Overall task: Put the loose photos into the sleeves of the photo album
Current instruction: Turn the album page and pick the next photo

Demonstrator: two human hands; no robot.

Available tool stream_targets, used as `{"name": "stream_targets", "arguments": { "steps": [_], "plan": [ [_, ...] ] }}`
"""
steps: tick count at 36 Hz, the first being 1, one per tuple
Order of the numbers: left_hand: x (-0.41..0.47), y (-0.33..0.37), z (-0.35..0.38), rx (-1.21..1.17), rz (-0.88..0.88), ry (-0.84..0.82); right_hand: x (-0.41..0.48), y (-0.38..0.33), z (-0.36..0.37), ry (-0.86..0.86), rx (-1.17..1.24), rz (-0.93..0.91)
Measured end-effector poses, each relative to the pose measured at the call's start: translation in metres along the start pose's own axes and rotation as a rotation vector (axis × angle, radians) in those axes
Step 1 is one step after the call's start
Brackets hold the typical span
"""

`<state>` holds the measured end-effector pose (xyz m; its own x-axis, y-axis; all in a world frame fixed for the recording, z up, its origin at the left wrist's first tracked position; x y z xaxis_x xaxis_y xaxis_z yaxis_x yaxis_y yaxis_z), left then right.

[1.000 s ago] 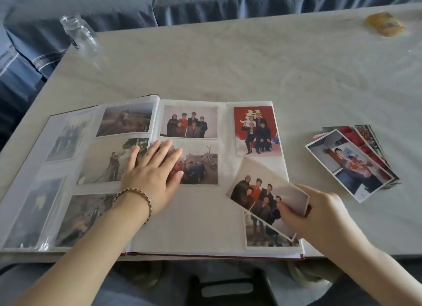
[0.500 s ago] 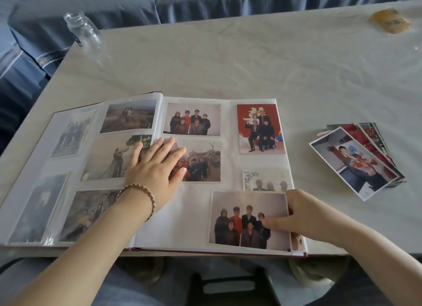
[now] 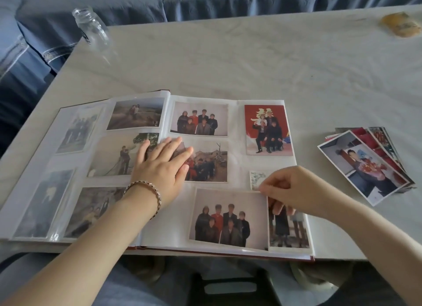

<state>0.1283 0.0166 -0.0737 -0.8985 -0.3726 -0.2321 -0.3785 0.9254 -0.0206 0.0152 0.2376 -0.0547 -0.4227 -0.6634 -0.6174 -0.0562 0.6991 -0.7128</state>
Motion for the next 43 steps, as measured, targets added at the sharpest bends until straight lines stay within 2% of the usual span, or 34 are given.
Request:
{"name": "stream_targets", "arguments": {
  "steps": [7, 16, 29, 37, 43],
  "plan": [
    [0.0, 0.001, 0.0, 0.01, 0.002, -0.016, 0.001, 0.001, -0.002, -0.022, -0.007, 0.005],
    [-0.001, 0.002, -0.005, 0.018, 0.007, -0.036, 0.008, -0.009, 0.015, 0.067, 0.112, 0.007],
    [0.006, -0.014, -0.014, -0.08, 0.106, -0.072, 0.015, -0.02, 0.012, 0.046, 0.31, 0.217],
    [0.006, -0.015, -0.01, -0.107, 0.126, -0.017, 0.018, -0.023, 0.018, 0.047, 0.329, 0.202],
    [0.006, -0.015, -0.008, -0.095, 0.129, 0.003, 0.025, -0.028, 0.041, 0.066, 0.189, 0.065]
  ]
}}
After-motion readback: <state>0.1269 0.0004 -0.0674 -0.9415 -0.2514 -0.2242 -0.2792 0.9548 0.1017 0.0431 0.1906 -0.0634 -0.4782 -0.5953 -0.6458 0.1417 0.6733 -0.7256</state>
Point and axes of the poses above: each hand's wrist, its own x-axis towards the middle knuckle, its own z-axis out of the palm, y = z × x, the point moved 2 cm from there along x, towards the middle knuckle, and after that the axes turned 6 degrees about -y, right-handed, at the moved point
